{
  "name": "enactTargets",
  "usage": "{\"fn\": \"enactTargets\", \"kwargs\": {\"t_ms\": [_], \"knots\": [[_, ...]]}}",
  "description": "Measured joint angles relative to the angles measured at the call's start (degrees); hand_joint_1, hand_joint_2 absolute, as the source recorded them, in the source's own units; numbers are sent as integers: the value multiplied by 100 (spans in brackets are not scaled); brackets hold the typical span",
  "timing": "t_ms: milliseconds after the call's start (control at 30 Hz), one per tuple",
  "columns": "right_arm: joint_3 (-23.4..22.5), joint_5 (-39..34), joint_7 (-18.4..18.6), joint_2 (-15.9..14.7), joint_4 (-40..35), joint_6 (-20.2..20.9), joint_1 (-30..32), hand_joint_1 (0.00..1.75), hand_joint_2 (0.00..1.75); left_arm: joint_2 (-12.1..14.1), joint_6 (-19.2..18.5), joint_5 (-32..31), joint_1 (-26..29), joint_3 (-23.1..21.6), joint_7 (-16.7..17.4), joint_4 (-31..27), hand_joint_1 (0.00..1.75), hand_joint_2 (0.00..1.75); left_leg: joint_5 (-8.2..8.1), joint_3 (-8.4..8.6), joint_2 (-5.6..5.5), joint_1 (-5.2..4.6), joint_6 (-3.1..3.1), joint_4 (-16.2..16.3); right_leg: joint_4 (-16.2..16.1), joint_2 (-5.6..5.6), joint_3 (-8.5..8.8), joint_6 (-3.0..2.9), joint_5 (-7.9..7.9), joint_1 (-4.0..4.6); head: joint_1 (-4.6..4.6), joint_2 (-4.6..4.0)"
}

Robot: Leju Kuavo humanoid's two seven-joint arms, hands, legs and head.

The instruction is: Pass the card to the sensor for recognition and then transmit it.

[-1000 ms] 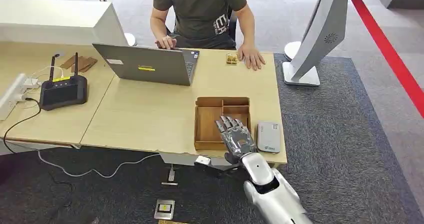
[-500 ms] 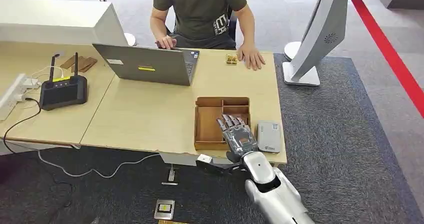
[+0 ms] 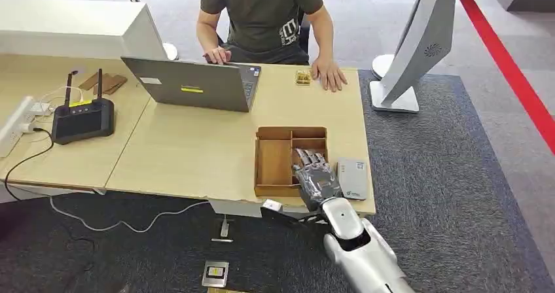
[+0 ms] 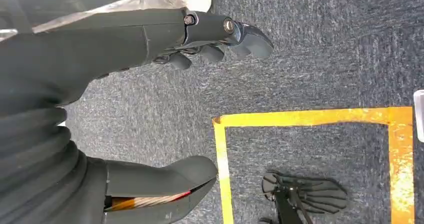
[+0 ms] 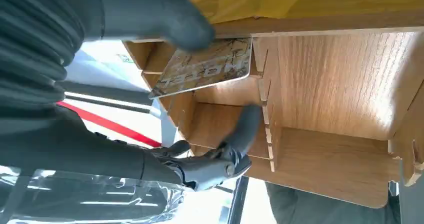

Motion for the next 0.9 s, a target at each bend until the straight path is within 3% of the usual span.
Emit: {"fn": "enactTargets", "kwargs": {"t_ms": [600,900], "knots": [[-120,-9,-68,2,26,-87,-3,175,175,15,-35,-44,2,-2,-68,0,0,175,0,0,0,0,0,0,0,0,1,0,0,0,-2,0],[-269,-218,-74,4,-229,-430,-134,175,175,15,-44,-90,3,-2,-103,0,0,175,0,1,0,0,0,0,0,0,0,0,0,0,0,0]]}}
